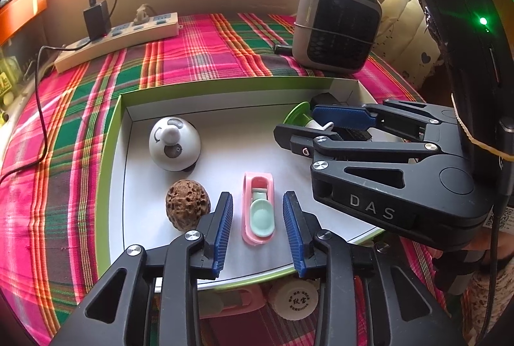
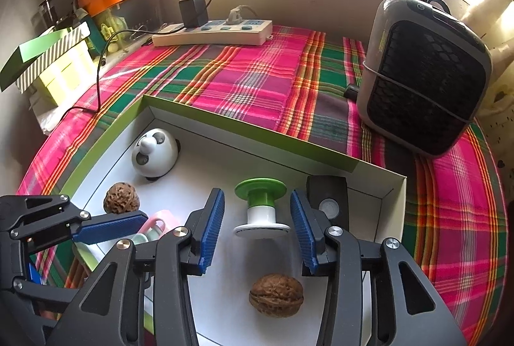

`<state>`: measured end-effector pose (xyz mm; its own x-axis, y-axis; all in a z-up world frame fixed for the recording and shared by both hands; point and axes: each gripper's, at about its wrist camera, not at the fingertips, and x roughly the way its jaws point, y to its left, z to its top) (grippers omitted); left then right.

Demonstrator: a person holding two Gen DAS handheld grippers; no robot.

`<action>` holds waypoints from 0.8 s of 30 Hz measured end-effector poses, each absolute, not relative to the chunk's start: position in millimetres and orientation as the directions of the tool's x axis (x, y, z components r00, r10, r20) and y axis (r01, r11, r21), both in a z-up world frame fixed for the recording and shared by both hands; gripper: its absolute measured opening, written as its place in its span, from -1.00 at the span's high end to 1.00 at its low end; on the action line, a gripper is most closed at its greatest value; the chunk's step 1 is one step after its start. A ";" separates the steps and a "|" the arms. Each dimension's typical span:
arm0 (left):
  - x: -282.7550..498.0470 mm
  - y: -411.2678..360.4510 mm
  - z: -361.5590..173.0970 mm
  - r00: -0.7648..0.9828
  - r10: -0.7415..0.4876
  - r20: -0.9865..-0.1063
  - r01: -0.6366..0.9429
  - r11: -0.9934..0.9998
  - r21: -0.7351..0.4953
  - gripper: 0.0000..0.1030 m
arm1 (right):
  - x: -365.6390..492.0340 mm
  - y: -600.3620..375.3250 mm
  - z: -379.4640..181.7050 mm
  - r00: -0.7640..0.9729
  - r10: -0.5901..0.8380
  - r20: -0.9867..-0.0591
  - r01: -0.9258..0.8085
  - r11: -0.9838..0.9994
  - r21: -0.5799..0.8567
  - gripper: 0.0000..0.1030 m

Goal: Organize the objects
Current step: 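Open both tools to set the spool and pink holder in the box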

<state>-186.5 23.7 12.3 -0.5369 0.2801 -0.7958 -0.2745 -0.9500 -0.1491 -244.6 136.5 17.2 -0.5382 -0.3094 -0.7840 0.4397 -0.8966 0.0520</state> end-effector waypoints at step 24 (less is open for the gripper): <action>-165.7 13.0 28.6 -0.573 0.265 -0.775 -0.259 -0.956 -0.136 0.33 | -219.6 145.0 36.3 -0.583 -0.313 -0.750 0.406 -0.911 0.065 0.07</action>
<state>-165.7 13.0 28.6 -0.5734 0.2651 -0.7752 -0.2586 -0.9564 -0.1358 -219.6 145.0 36.3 -0.5828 -0.3134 -0.7497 0.4062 -0.9114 0.0653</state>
